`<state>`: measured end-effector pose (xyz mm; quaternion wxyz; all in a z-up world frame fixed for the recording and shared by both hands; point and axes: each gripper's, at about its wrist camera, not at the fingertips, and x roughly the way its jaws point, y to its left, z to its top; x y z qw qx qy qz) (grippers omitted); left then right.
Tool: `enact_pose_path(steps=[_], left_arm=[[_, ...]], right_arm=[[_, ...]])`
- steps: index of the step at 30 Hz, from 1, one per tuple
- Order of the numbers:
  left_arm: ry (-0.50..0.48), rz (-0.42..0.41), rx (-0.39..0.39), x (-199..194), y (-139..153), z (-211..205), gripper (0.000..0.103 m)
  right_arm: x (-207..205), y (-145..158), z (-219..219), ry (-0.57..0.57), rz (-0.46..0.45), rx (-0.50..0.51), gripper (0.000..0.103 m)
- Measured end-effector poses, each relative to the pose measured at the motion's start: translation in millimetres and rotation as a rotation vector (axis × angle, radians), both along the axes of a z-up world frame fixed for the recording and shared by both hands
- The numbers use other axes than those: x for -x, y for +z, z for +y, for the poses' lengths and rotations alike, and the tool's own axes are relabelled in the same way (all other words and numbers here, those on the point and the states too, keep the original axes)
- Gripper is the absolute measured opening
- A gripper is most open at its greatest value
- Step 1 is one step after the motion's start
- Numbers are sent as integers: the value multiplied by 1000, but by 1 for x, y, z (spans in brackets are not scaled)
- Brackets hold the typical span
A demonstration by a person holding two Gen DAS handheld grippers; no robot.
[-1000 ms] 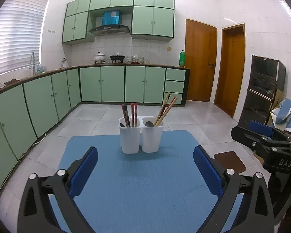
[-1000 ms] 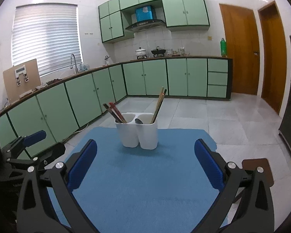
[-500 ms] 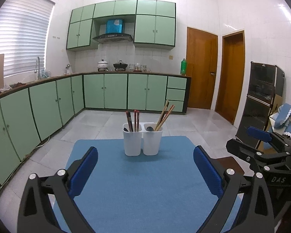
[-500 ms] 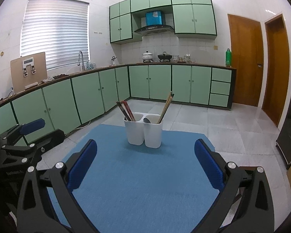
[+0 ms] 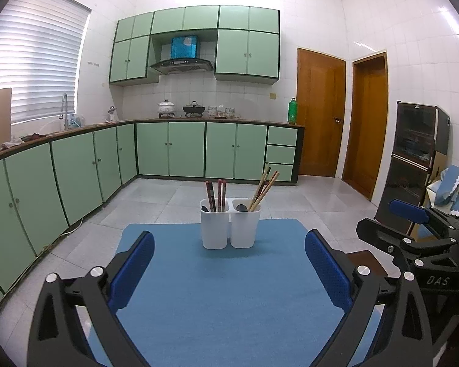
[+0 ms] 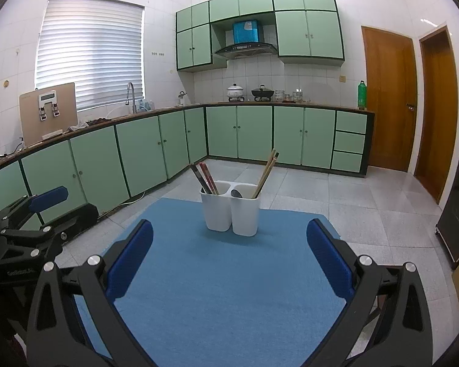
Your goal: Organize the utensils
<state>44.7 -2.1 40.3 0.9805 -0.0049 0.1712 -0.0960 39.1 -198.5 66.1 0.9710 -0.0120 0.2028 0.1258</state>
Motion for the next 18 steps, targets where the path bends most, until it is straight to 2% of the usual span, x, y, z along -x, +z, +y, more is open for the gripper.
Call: enact_pose_path(steps=[18], left_arm=[[7,-4,0,3,2,5,97]], right_arm=[[2,0,3,0,-2,3,97]])
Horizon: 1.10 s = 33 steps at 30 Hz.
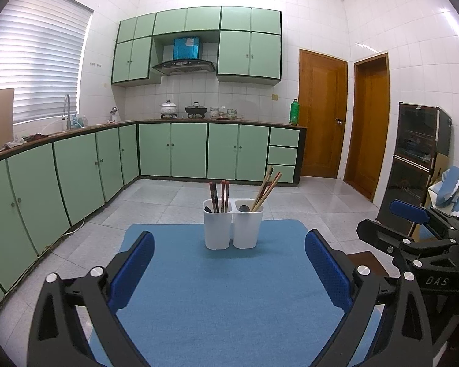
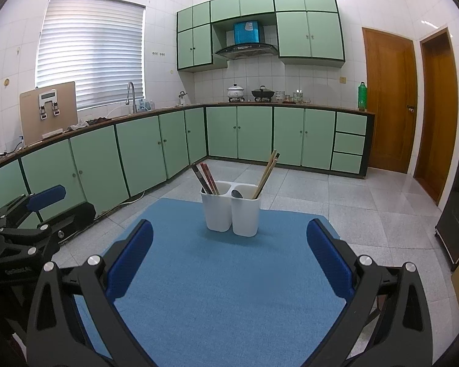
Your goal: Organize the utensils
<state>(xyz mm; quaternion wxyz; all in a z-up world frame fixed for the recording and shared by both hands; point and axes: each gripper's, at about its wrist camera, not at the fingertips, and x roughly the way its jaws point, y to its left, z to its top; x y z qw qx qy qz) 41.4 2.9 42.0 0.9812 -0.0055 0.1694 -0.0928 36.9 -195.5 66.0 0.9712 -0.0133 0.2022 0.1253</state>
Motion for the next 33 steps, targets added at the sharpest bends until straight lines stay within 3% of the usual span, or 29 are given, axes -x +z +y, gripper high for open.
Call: enact_pose_path(steps=[33], left_arm=[[5,2,-2,4,1,2,97]], right_arm=[[1,0,0,-1,3,-2,97]])
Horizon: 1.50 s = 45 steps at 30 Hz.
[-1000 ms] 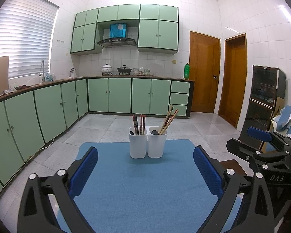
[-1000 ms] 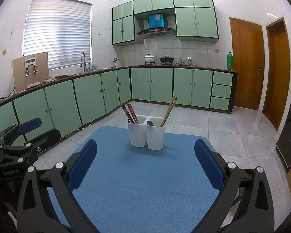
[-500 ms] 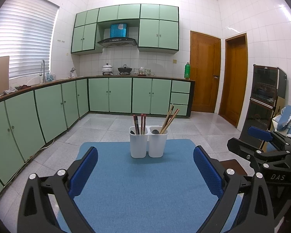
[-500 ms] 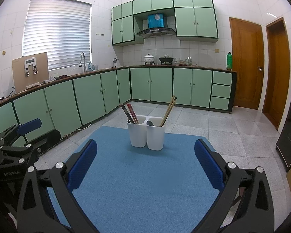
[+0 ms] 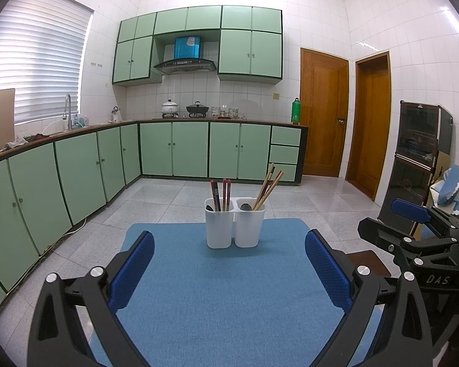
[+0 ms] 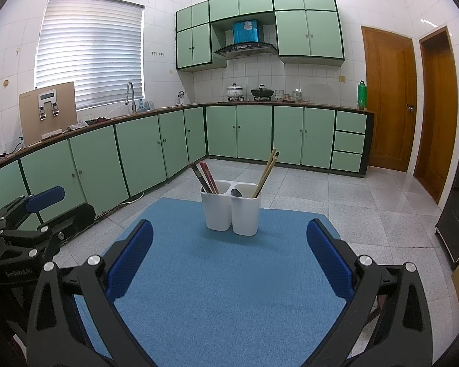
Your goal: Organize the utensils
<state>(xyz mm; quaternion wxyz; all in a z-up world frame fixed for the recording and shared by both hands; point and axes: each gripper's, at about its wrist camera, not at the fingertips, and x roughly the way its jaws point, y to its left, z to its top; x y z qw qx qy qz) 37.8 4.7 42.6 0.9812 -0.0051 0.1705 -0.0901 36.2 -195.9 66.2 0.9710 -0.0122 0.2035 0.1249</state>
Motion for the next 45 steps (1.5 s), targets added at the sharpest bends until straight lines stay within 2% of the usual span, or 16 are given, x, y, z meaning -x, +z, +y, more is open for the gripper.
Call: enact_pose_path(steps=[45], left_arm=[[-5,6,-2,0,-1,1,97]], right_arm=[[-5,-4,1,-5,6,-3,97]])
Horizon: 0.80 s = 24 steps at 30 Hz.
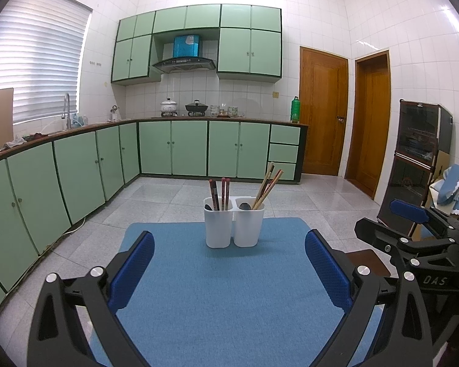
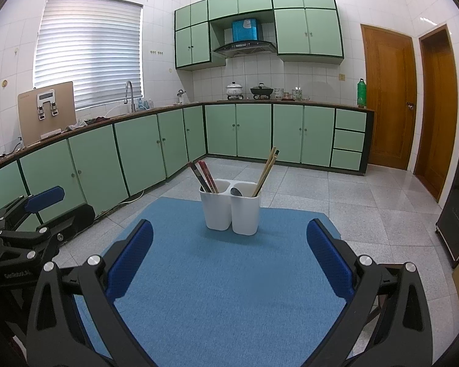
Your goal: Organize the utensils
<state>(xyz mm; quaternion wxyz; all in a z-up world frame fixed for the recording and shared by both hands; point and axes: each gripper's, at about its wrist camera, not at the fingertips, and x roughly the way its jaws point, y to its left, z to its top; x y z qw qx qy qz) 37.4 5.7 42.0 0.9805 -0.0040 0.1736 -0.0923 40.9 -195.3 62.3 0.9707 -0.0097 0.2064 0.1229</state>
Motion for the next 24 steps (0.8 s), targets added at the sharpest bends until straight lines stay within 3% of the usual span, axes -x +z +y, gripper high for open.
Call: enact_pose_path(steps=[24], left_arm=[[-1,15,4,-5,-1,-2,97]], right_arm=[[-4,-6,-3,-8,16,-1,97]])
